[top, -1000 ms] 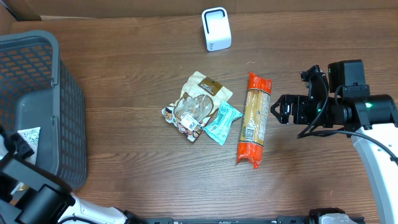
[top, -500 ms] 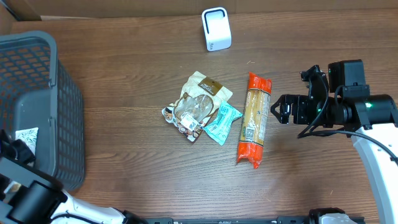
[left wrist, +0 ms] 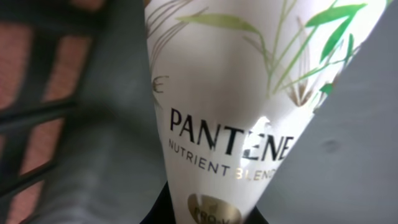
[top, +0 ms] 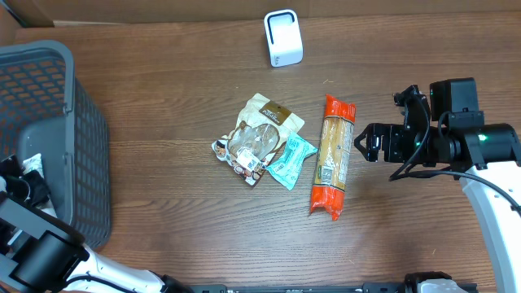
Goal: Scan the item barcode
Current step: 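Lift the Pantene tube out of the basket with the left gripper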
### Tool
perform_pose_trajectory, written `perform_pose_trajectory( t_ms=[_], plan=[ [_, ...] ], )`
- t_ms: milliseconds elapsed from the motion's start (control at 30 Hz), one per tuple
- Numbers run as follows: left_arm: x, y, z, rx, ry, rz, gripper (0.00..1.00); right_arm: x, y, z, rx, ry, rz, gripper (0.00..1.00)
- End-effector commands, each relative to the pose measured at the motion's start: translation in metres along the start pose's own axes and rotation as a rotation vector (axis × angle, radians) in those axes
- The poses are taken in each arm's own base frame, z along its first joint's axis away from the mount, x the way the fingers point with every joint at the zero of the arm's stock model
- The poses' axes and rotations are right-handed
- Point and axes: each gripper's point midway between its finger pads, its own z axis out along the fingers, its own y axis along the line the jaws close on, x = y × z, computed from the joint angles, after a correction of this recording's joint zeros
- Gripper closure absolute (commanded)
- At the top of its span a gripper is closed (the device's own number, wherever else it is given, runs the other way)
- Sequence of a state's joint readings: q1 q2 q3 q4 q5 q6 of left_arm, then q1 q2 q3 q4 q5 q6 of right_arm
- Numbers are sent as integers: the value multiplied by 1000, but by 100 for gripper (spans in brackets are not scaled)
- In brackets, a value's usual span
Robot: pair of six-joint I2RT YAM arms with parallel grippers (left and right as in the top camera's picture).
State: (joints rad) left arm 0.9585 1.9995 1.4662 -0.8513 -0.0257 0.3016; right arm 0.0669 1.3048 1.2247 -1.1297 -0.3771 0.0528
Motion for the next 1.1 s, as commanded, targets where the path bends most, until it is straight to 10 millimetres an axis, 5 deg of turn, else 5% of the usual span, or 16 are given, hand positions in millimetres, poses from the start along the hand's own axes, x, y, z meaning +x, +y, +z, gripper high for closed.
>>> perform_pose_trajectory(
  t_ms=[0,167,267,433,567,733,867,967,1067],
  plan=[
    [9,-49,24,161,60,-8,96,-7,3,-4,-1,-26,-9,0],
    [-18,-73,-14,174,21,22,96,-9,3,-4,-2,-33,-12,0],
    [-42,-87,-53,206,-38,43,96,-9,3,-4,-2,-32,-12,0],
    [-81,-104,-164,225,-223,27,96,-9,3,-4,-2,-32,-12,0],
    [-83,-120,-240,271,-354,64,96,-7,3,-4,-1,-24,-9,0],
    [-60,-147,-331,345,-524,141,96,-3,2,-4,1,-7,-1,0],
    [-14,-192,-394,503,-622,264,96,-2,2,-4,1,-3,0,0],
    [21,-230,-414,643,-595,365,96,-1,2,-4,1,-1,1,0],
    [53,-263,-409,708,-484,459,96,-1,2,-4,1,-1,1,0]
  ],
)
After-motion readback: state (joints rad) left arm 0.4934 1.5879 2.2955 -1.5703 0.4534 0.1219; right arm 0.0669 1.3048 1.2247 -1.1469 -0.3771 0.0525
